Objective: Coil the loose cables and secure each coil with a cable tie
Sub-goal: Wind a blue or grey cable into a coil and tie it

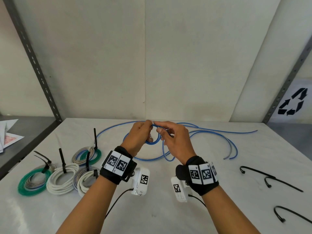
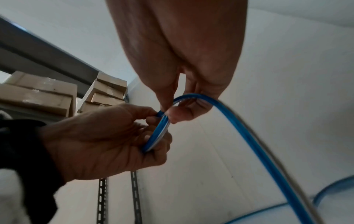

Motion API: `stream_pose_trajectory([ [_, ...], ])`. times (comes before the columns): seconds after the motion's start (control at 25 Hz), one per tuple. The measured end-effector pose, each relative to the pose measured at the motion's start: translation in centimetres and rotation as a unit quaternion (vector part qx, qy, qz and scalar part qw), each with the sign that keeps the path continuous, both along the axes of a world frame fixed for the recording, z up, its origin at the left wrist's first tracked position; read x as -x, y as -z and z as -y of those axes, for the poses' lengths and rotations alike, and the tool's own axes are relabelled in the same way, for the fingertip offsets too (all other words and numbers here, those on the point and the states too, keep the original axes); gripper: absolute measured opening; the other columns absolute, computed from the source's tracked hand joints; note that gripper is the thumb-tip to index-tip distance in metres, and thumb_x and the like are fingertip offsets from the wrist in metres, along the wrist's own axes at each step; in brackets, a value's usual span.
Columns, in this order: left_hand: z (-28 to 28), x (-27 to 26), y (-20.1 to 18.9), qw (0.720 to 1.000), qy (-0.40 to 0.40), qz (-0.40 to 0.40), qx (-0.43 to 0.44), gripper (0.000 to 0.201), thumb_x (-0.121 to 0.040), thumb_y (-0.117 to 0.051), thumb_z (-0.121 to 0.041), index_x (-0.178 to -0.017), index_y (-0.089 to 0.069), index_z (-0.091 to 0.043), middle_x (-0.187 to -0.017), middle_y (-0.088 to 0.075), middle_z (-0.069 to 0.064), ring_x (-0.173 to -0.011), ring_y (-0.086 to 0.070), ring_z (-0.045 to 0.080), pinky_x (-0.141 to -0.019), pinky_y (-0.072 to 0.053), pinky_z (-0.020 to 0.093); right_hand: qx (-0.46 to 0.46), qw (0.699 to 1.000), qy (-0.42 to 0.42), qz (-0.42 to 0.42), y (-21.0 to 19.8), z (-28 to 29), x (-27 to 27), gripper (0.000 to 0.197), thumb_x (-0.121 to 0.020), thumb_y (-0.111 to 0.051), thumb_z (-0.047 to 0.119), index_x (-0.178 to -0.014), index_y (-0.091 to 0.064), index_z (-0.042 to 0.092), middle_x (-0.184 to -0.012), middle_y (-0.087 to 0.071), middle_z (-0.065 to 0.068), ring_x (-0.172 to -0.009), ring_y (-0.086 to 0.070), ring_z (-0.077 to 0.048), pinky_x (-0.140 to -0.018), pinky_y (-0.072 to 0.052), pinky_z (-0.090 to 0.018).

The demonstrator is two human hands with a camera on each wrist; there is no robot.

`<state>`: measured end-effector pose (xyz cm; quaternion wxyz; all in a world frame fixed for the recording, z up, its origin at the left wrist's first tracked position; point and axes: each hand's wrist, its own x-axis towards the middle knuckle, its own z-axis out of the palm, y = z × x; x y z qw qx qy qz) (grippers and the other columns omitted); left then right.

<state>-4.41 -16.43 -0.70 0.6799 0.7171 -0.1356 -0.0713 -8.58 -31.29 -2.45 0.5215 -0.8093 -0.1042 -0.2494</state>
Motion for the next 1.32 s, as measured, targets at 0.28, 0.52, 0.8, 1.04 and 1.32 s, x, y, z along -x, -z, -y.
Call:
stream_pose_trajectory([
  [0.28, 0.5, 0.0, -1.4, 0.983, -0.057, -0.056, 0.165, 0.042, -0.108, -0.033, -0.018, -0.066, -0.035, -0.016, -0.054, -0.023, -0.006, -0.044, -0.024, 0.009, -0.057, -0.035, 0.03, -0.204, 0.978, 0.03, 0.009, -0.3, -1.9, 0.2, 0.009, -0.096, -0.066, 0.014, -0.095, -0.066, 0.005, -0.082, -0.074, -0.013, -0.059, -0.065, -0.016, -0.05, -0.046, -0.022],
  [0.52, 0.6, 0.1, -1.1, 0.995, -0.023, 0.004, 0.095, 0.045, -0.11, -0.032, -0.035, -0.069, -0.036, -0.017, -0.054, -0.029, -0.011, -0.048, -0.029, 0.008, -0.063, -0.04, 0.029, -0.202, 0.977, 0.063, 0.027, -0.1, -1.7, 0.3, 0.007, -0.096, -0.066, 0.015, -0.093, -0.067, 0.009, -0.082, -0.074, -0.009, -0.063, -0.066, -0.016, -0.05, -0.048, -0.026],
  [0.8, 0.4, 0.2, -1.5, 0.985, -0.037, -0.015, 0.169, 0.045, -0.11, -0.031, -0.035, -0.073, -0.044, -0.013, -0.054, -0.031, -0.009, -0.048, -0.032, 0.008, -0.068, -0.043, 0.031, -0.193, 0.98, 0.038, 0.023, -0.4, -2.2, 0.7, 0.013, -0.092, -0.073, 0.017, -0.104, -0.07, 0.011, -0.094, -0.075, -0.005, -0.085, -0.071, -0.018, -0.052, -0.054, -0.024],
  [1.04, -1.3, 0.6, -1.6, 0.99, 0.029, 0.057, 0.122, 0.028, -0.102, -0.055, -0.02, -0.11, -0.067, 0.004, -0.09, -0.069, 0.018, -0.085, -0.07, 0.024, -0.078, -0.059, 0.031, -0.246, 0.965, 0.07, 0.056, -1.2, -0.4, 0.6, 0.012, -0.09, -0.074, 0.014, -0.102, -0.073, 0.012, -0.094, -0.076, -0.007, -0.086, -0.073, -0.021, -0.057, -0.057, -0.026],
  [1.32, -1.3, 0.7, -1.6, 0.99, 0.01, 0.064, 0.125, 0.022, -0.09, -0.07, -0.007, -0.11, -0.071, 0.004, -0.092, -0.075, 0.024, -0.086, -0.075, 0.028, -0.074, -0.061, 0.03, -0.256, 0.962, 0.061, 0.075, -1.2, -0.5, 0.7, 0.01, -0.092, -0.072, 0.015, -0.101, -0.072, 0.019, -0.098, -0.076, -0.01, -0.091, -0.073, -0.024, -0.058, -0.056, -0.025],
])
